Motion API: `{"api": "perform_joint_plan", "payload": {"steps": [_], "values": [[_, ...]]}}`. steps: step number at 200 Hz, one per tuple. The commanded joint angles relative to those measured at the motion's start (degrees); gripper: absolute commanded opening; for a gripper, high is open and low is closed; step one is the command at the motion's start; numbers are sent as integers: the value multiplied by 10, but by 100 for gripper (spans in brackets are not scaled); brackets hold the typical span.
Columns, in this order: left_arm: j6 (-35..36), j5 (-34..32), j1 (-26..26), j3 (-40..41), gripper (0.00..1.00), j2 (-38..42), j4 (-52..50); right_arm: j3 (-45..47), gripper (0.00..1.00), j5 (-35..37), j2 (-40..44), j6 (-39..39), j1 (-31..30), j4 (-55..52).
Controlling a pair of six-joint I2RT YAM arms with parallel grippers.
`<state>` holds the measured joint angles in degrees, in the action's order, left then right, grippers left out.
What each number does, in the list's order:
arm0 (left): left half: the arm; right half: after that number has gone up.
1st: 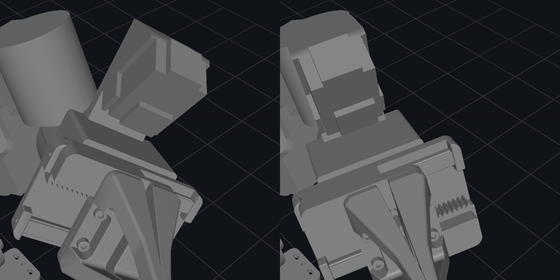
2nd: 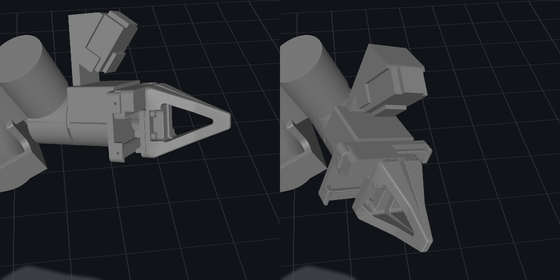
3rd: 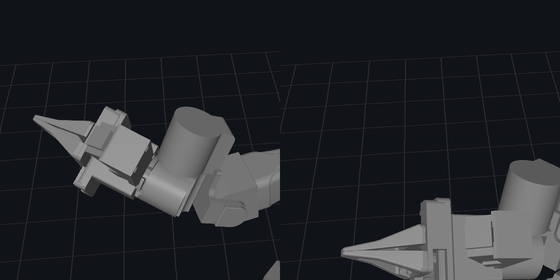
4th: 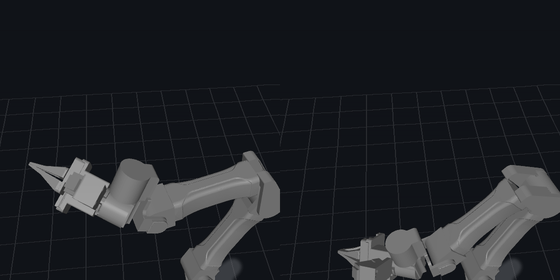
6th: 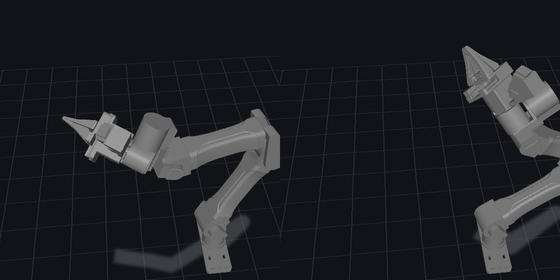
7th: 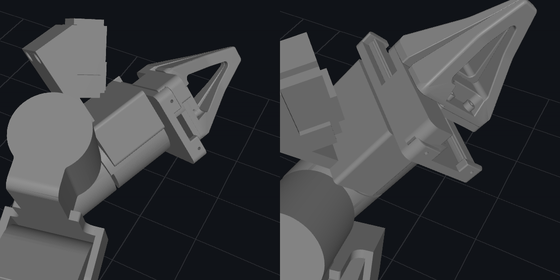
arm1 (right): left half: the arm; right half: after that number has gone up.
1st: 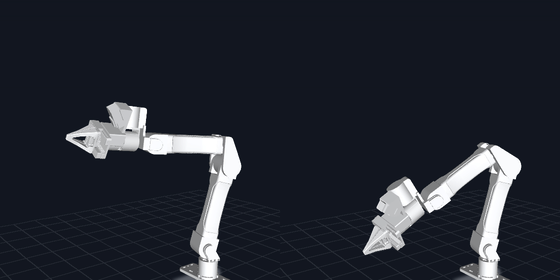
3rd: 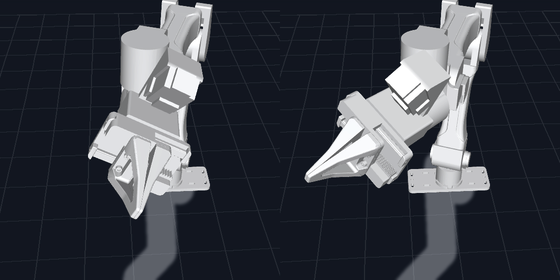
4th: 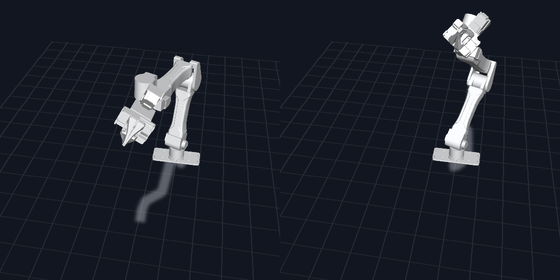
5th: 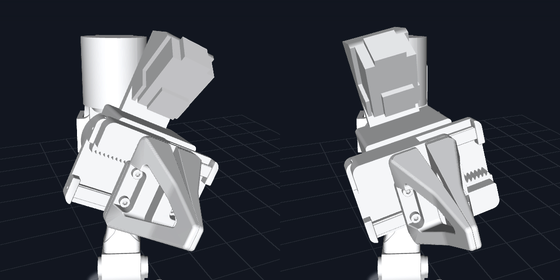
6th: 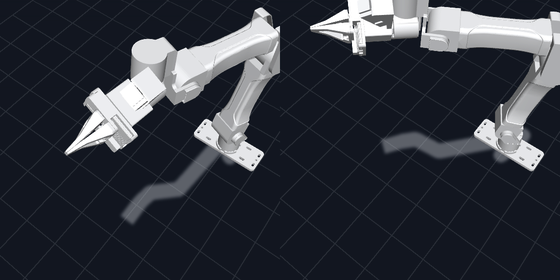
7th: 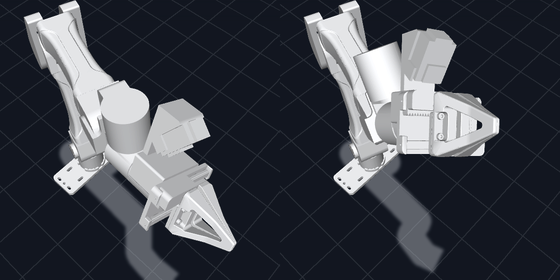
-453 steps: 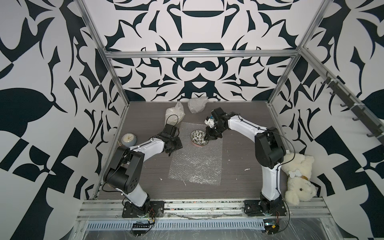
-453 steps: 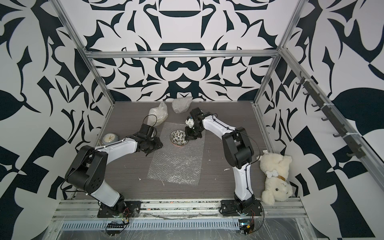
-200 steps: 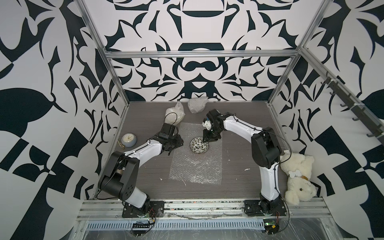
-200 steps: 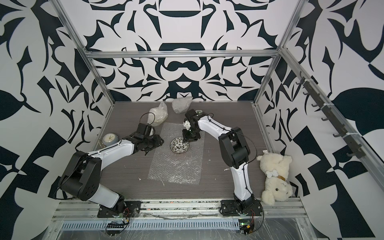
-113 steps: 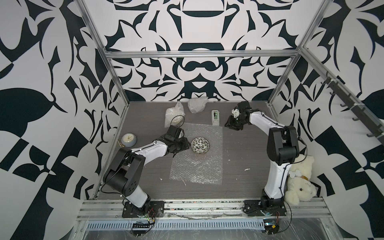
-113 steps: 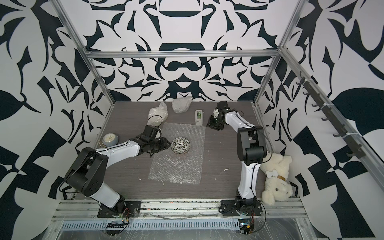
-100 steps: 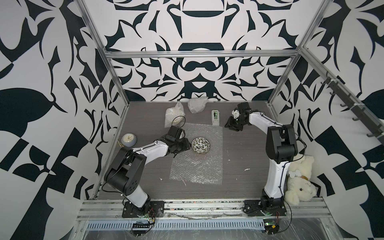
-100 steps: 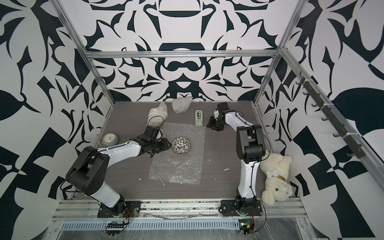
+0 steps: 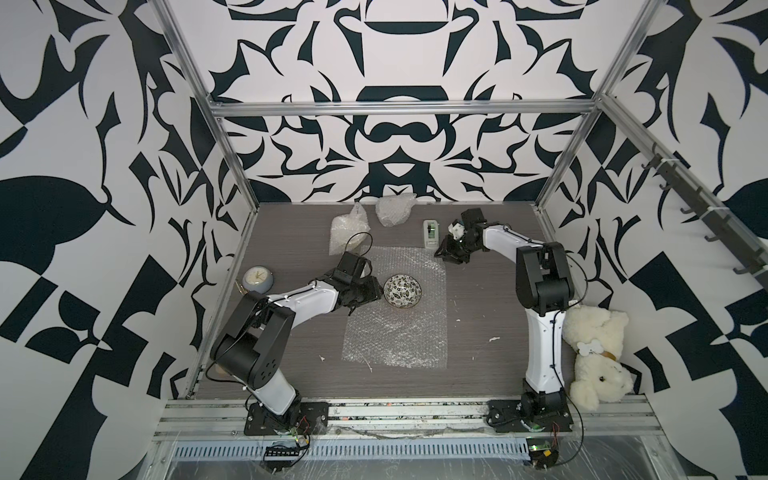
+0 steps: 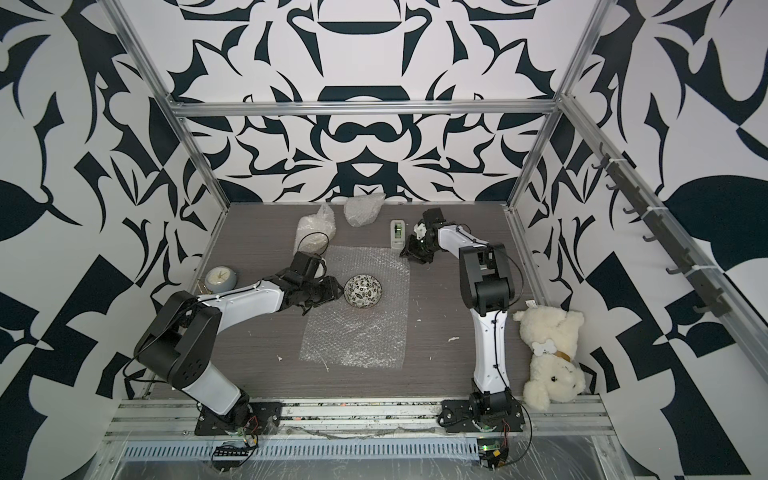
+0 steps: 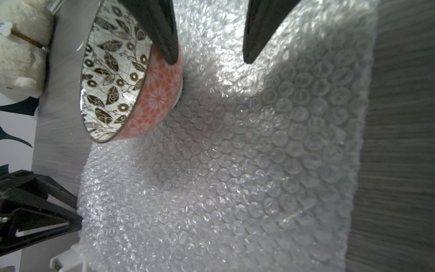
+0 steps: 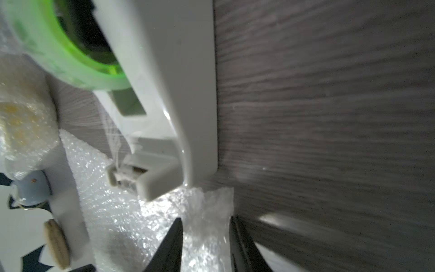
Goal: Wrap bowls in bubble wrap
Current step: Wrap the bowl in bubble wrap.
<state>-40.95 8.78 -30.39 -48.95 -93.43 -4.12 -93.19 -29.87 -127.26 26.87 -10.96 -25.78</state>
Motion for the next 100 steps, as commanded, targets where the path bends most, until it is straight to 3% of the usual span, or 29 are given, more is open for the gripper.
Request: {"api": "perform_joint_plan", "payload": {"steps": [1,24,41,100], "values": [[-1,-13,-2,-10,49,14,-11,19,25,-35,5,25,-5,27],[0,-17,-2,-8,49,19,-15,32,9,-46,19,31,-6,40],[-1,-23,-2,-6,49,27,-14,41,4,-55,40,31,-7,47],[-2,-68,-2,2,49,67,-24,37,3,-67,127,2,-59,-11]]}}
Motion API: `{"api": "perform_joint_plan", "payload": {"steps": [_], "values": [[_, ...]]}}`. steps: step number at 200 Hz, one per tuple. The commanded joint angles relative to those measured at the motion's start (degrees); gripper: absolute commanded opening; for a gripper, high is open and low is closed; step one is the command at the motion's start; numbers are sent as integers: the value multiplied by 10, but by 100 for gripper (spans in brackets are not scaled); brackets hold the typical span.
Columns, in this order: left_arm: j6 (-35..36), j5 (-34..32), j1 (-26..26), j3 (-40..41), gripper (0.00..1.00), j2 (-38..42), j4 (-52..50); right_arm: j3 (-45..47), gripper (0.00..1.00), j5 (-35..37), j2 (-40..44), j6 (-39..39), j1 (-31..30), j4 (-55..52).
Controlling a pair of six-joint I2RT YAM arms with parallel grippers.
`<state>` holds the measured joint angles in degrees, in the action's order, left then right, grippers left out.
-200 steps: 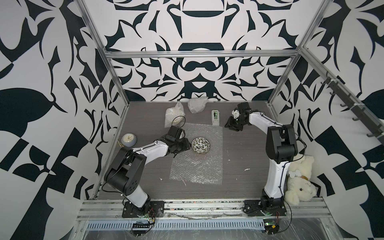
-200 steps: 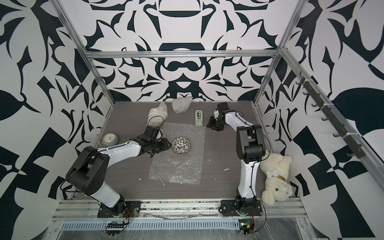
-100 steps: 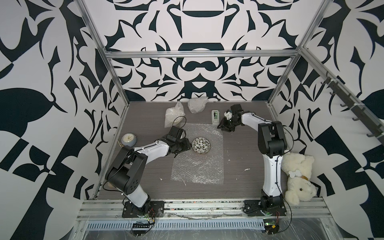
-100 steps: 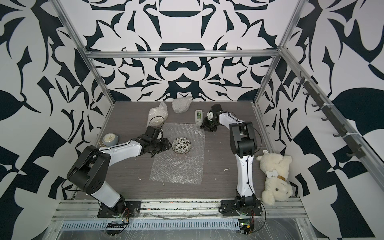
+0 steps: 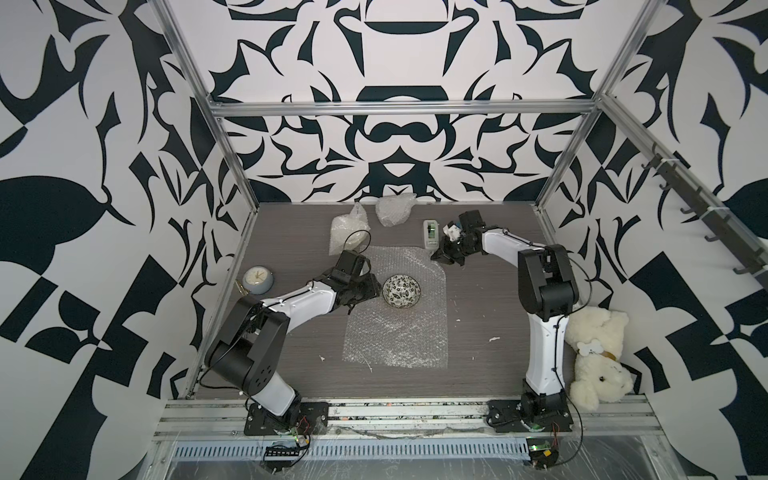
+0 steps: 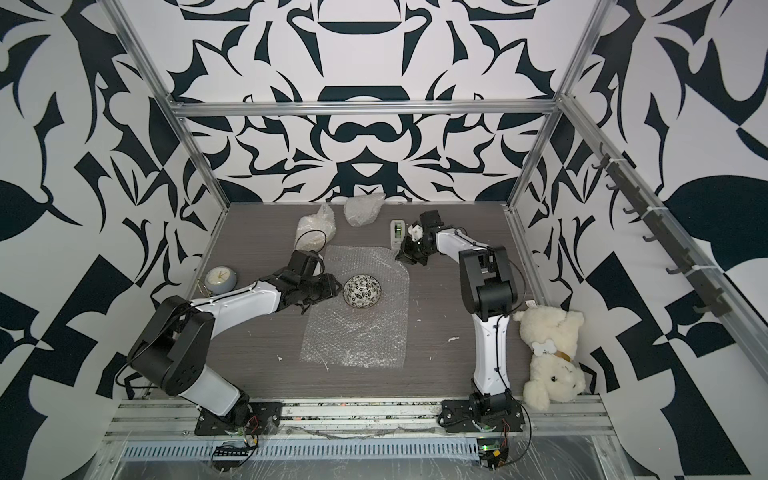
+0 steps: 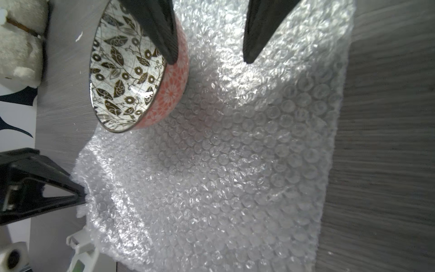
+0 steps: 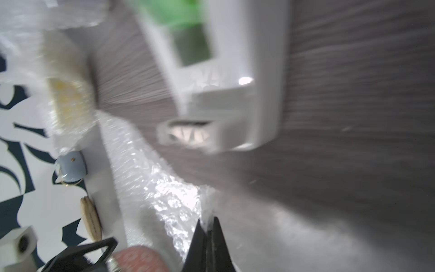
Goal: Wrap bowls in bubble wrap
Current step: Wrap the bowl in bubble wrap.
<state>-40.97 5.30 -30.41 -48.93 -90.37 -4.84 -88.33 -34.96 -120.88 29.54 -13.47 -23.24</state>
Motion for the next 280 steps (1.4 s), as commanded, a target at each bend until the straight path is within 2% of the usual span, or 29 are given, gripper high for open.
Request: {"api": "perform_joint_plan", "payload": {"steps": [1,69,114,180,222,234,251,280], "values": [[-2,-34,-2,2,49,37,-16,-11,3,-16,65,-25,-35,-38],[-25,-64,-2,23,54,115,-13,23,5,4,107,-34,-155,-95],[-41,-35,-2,30,57,87,13,53,5,-8,72,2,-206,-43],[-51,18,-7,24,57,16,49,55,6,22,38,-21,-208,-56],[-45,33,-28,-12,57,-45,53,55,19,24,45,-24,-207,-66],[-44,35,-31,-20,57,-58,49,54,28,20,48,-25,-207,-70],[-41,32,-34,-24,57,-69,45,54,35,8,54,-26,-207,-77],[-41,21,-34,-19,56,-72,37,56,39,-22,88,-22,-206,-82]]}}
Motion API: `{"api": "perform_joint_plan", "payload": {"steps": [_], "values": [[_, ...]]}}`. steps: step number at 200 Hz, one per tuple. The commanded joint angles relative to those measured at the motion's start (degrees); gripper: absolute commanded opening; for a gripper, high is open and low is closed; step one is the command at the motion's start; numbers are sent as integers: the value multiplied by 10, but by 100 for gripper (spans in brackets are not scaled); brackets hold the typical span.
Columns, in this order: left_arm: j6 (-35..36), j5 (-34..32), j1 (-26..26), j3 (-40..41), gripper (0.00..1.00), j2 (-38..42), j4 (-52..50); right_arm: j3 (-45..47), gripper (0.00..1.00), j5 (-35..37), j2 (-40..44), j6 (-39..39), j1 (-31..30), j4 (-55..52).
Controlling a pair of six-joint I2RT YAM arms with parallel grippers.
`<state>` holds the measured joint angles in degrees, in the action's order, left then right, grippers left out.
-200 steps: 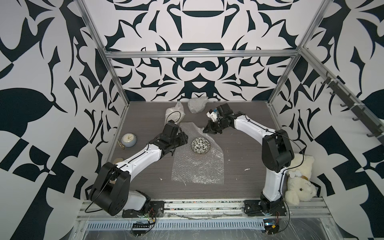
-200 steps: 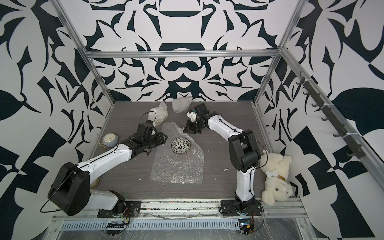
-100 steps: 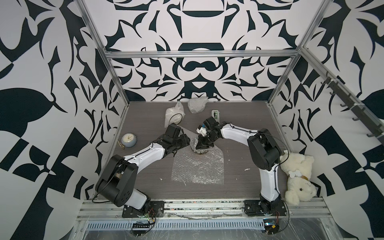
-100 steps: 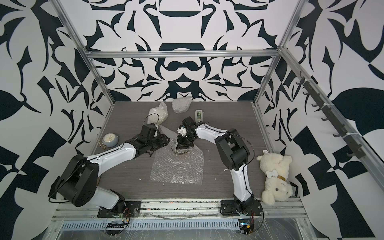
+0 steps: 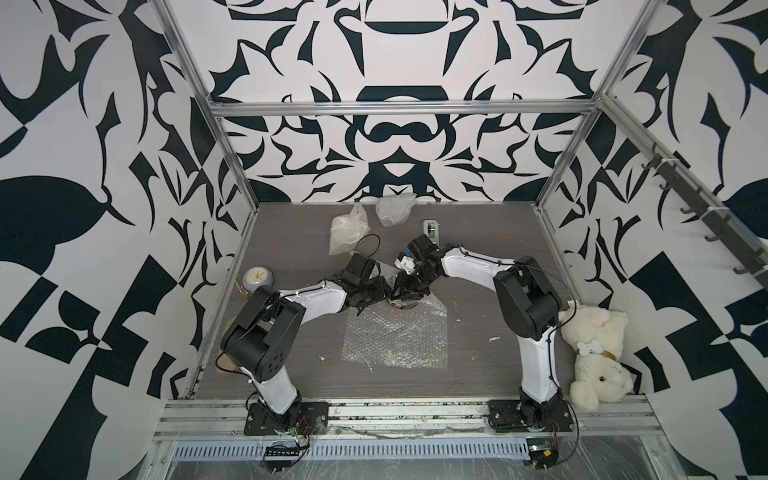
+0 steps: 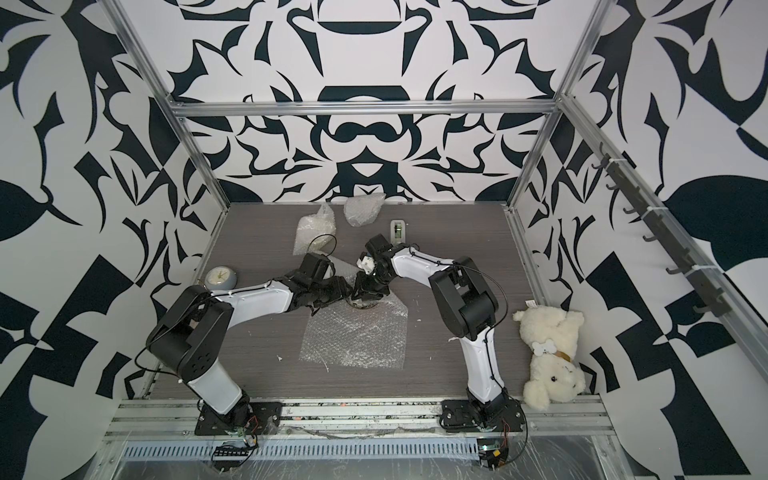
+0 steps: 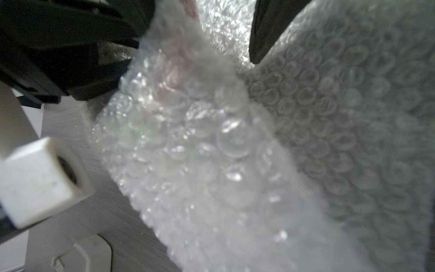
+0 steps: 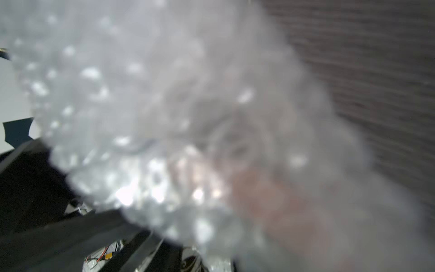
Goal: Wrap bowls in bubble wrap
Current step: Wrap the bowl in bubble wrap.
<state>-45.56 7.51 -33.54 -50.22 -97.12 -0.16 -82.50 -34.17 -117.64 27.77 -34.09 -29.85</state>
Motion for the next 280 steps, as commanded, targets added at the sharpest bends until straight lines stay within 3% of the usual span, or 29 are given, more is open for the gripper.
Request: {"api": "perform_joint_plan", "payload": {"steps": [1,52,64,83,148,185,223,280], "values": [[5,-1,-3,-5,56,-4,-10,-3,39,-32,57,-4,1,-17],[2,-5,-3,-3,56,-4,-8,-1,40,-44,113,-12,52,-18],[2,-4,-3,-4,56,-3,-8,-5,40,-3,118,-33,64,-33],[3,-5,-3,-5,56,-2,-10,-31,43,125,109,-104,61,-93],[5,-9,-3,-2,56,4,-14,-83,49,174,35,-172,21,-138],[5,-12,-3,-6,56,11,-20,-112,50,280,-6,-173,-7,-167],[-2,-84,-1,28,58,90,-17,-111,49,336,-13,-175,-18,-170],[-2,-47,84,7,61,121,-53,-96,37,362,1,-186,-24,-147]]}}
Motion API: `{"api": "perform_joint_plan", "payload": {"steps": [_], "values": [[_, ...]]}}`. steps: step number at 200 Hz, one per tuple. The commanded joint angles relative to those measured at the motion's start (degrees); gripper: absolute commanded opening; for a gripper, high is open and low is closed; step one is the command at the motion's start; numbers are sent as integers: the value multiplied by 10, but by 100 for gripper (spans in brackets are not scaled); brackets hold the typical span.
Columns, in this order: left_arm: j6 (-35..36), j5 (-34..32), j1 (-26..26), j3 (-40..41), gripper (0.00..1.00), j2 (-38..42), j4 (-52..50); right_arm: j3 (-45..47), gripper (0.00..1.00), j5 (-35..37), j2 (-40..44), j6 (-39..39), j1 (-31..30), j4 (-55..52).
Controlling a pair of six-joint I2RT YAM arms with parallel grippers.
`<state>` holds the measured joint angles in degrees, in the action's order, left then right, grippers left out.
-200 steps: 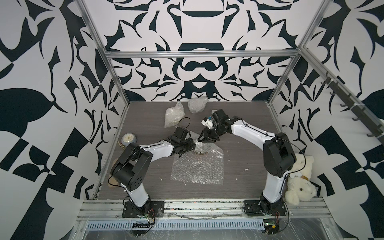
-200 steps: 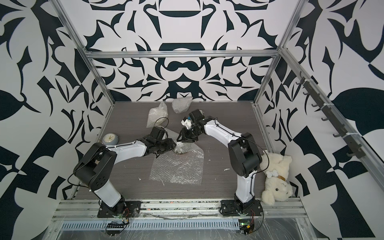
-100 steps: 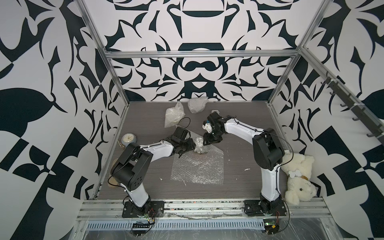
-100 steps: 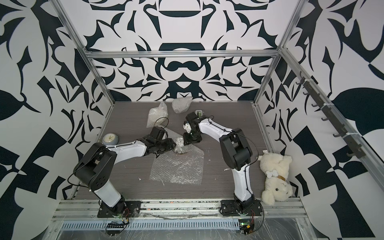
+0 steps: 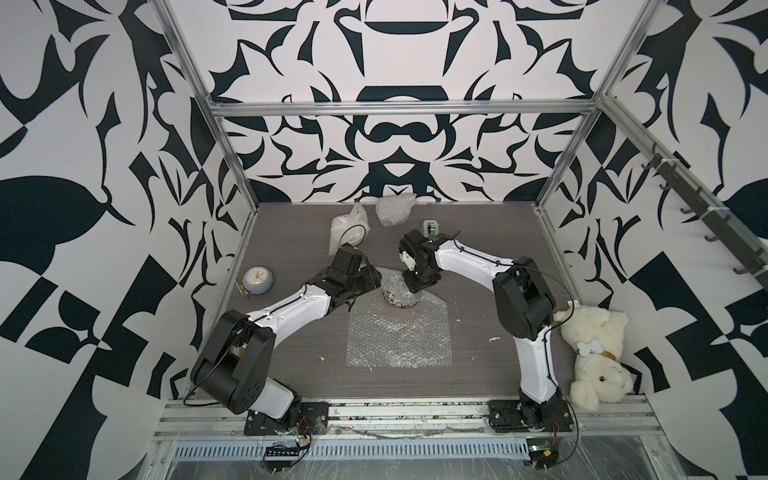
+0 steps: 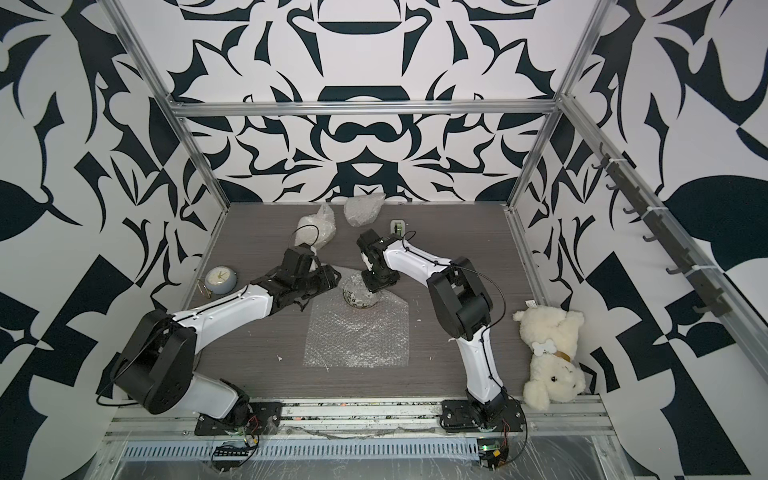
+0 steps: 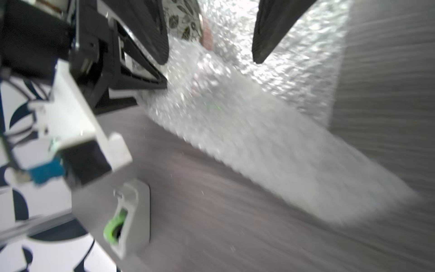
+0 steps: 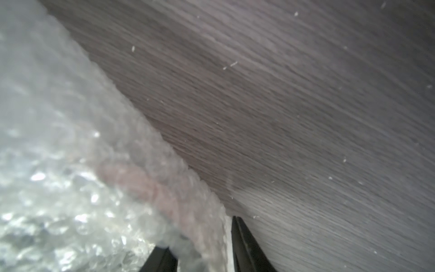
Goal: Wrap bowls in bubble wrap
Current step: Wrap the bowl in bubble wrap.
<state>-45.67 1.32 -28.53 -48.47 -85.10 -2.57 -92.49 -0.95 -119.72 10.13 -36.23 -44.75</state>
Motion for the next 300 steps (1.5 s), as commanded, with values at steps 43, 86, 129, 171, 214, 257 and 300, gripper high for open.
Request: {"api": "perform_joint_plan", "payload": {"steps": [43,86,129,171,214,257,300], "values": [[1,61,97,-49,61,-56,-39,8,35,26,27,-14,-10,13],[2,93,126,-93,61,-125,-31,11,34,23,29,-12,-11,18],[13,97,130,-126,60,-180,-35,15,33,23,33,-8,-11,22],[26,99,138,-155,59,-212,-44,15,31,20,33,-6,-12,24],[31,111,138,-158,44,-219,-35,14,28,21,33,-3,-13,25],[30,115,138,-138,13,-190,-14,15,24,28,35,-2,-12,26],[32,122,137,-135,1,-146,-28,18,4,29,34,7,-12,29]]}}
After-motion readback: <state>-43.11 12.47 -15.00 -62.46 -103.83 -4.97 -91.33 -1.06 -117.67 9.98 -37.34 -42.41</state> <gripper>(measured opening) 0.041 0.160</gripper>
